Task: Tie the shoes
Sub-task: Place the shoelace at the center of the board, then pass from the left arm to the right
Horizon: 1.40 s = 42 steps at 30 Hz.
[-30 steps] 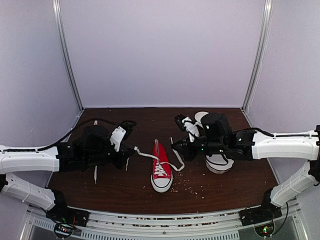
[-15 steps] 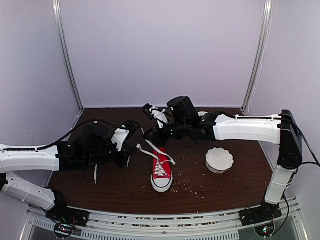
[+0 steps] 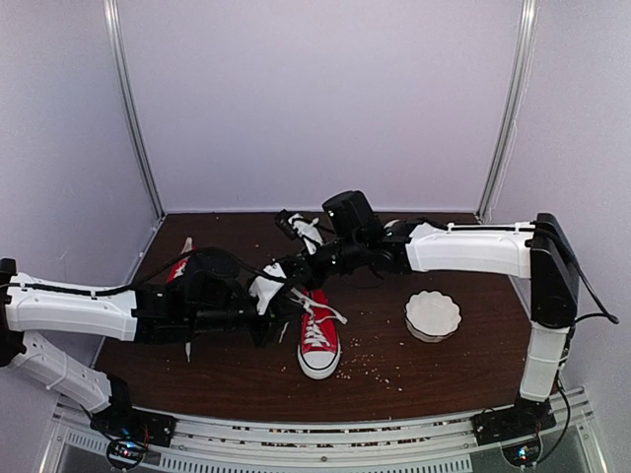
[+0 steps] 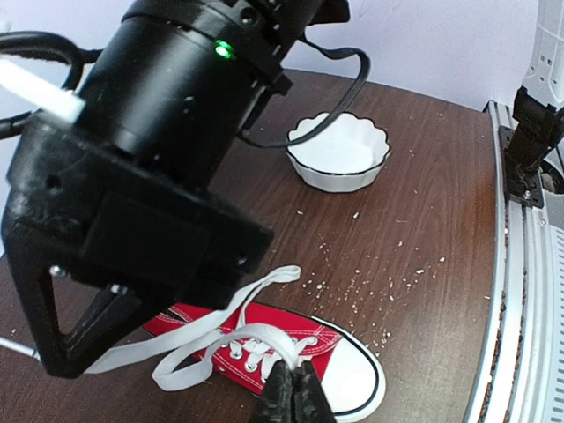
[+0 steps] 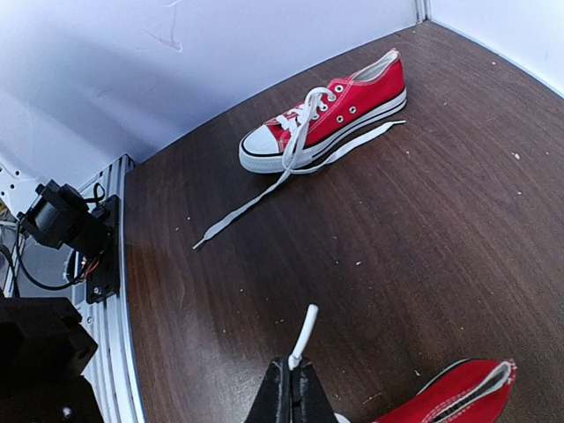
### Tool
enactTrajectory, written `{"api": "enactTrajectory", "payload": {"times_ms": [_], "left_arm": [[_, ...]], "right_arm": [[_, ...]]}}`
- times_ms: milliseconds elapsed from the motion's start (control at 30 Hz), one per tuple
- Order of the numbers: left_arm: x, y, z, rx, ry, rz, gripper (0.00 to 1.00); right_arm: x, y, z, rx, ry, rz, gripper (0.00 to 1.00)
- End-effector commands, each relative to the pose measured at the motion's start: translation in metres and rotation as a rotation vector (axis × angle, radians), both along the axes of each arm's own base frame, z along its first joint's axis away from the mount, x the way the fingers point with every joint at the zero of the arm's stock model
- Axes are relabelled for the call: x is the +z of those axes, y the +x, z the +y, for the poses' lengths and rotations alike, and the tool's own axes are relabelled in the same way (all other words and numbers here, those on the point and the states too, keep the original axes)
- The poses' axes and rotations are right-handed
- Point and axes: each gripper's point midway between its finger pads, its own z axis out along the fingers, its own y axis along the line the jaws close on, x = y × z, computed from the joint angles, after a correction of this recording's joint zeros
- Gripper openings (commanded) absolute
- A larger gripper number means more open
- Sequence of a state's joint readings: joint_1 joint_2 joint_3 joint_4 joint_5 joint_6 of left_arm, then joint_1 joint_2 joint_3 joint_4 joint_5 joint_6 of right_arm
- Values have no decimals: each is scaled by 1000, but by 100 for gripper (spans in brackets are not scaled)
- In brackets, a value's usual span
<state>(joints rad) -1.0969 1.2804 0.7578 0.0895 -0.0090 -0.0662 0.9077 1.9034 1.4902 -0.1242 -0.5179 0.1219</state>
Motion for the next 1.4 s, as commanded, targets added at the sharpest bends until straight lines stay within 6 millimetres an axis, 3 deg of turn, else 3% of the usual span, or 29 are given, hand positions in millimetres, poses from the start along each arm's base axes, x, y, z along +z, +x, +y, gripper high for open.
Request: {"api": "enactTrajectory", "payload": {"times_ms": [0, 67, 167, 333, 600, 700, 733, 833, 1000, 1367], "left_arm": [[14, -2, -13, -50, -58, -34, 0], [11, -2, -14, -51, -57, -25, 0], [6, -1, -13, -44, -53, -17, 0], [-4, 7, -3, 20, -33, -29, 0], [-7, 18, 5, 65, -44, -13, 0], [-5, 19, 5, 60, -68, -7, 0], [-4, 18, 5, 53, -74, -4, 0], [-5, 17, 3, 39, -82, 2, 0], [-7, 21, 5, 49, -80, 4, 0], [4, 16, 9, 24, -119, -12, 0]], "right_arm": [[-5, -14, 18, 96, 7, 21, 2], [-12, -20, 24, 120, -12, 32, 9], [-11, -24, 27, 152, -20, 57, 30], [7, -17, 2, 129, -7, 9, 48], [17, -28, -54, 115, -37, -144, 53], [13, -50, -70, 152, 11, -185, 53], [-1, -59, -75, 165, 22, -186, 53], [-4, -75, -69, 243, 76, -283, 51], [-16, -85, -64, 319, 78, -321, 48], [-33, -71, -36, 318, 102, -357, 45]]}}
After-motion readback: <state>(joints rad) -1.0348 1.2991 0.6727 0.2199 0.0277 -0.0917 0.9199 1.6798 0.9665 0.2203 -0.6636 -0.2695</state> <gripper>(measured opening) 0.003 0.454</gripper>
